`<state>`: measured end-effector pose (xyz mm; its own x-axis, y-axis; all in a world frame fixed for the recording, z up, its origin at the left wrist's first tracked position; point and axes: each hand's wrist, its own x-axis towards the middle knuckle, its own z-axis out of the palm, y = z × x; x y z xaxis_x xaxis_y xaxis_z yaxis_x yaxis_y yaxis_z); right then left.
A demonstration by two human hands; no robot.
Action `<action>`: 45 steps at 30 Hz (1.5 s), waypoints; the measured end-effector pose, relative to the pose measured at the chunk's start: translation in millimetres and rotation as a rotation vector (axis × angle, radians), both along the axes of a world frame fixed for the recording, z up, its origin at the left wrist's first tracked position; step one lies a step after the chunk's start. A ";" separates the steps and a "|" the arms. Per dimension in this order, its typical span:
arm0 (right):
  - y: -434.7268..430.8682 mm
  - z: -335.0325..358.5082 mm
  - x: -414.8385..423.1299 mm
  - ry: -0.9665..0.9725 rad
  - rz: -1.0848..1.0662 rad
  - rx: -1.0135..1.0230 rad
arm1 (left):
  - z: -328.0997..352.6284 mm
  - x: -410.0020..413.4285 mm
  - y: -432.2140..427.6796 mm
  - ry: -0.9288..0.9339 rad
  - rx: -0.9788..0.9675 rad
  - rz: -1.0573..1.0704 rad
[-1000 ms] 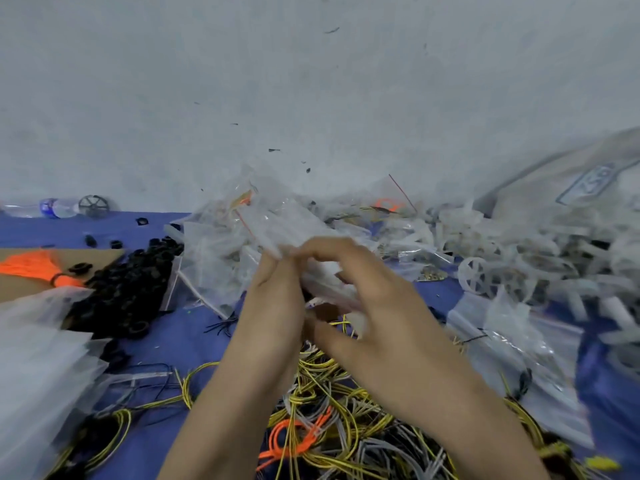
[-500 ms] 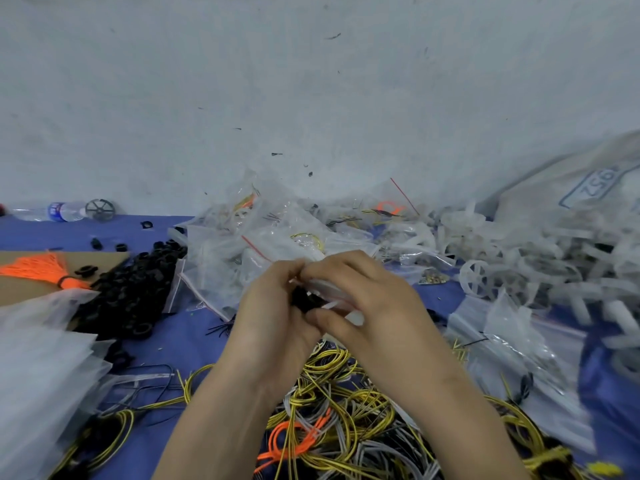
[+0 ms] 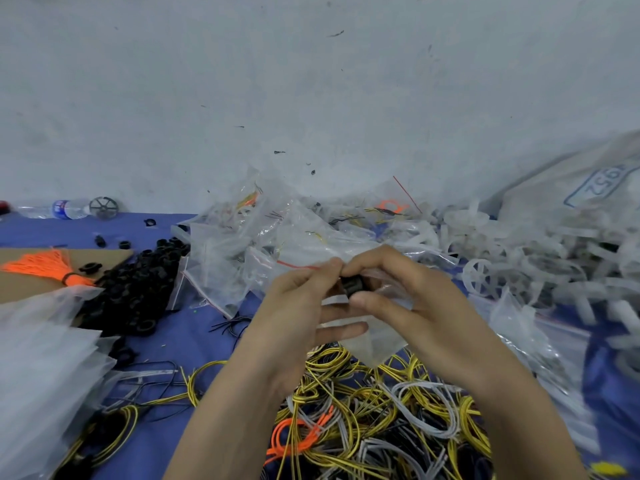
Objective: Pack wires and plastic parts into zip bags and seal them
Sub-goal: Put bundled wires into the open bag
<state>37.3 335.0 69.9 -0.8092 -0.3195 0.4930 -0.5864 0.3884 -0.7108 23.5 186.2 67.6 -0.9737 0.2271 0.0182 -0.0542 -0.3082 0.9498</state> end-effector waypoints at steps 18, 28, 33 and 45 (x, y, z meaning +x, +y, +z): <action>-13.0 8.6 7.9 0.283 -0.266 -0.060 | 4.9 2.9 4.0 0.204 -0.054 0.262; -2.6 19.8 21.3 -0.238 0.049 -0.311 | -3.9 -2.8 3.2 0.402 -0.258 0.454; -9.2 13.3 12.6 -0.215 -0.171 -0.160 | 0.1 4.2 -0.2 0.489 -0.403 0.434; -23.0 2.5 6.5 -0.406 -0.222 -0.167 | 13.7 12.7 0.5 0.490 -0.265 0.267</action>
<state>43.8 312.0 72.5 -0.9862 -0.0613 0.1535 -0.1652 0.3335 -0.9282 36.2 186.7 81.4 -0.8903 0.0349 0.4540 0.4543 -0.0015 0.8909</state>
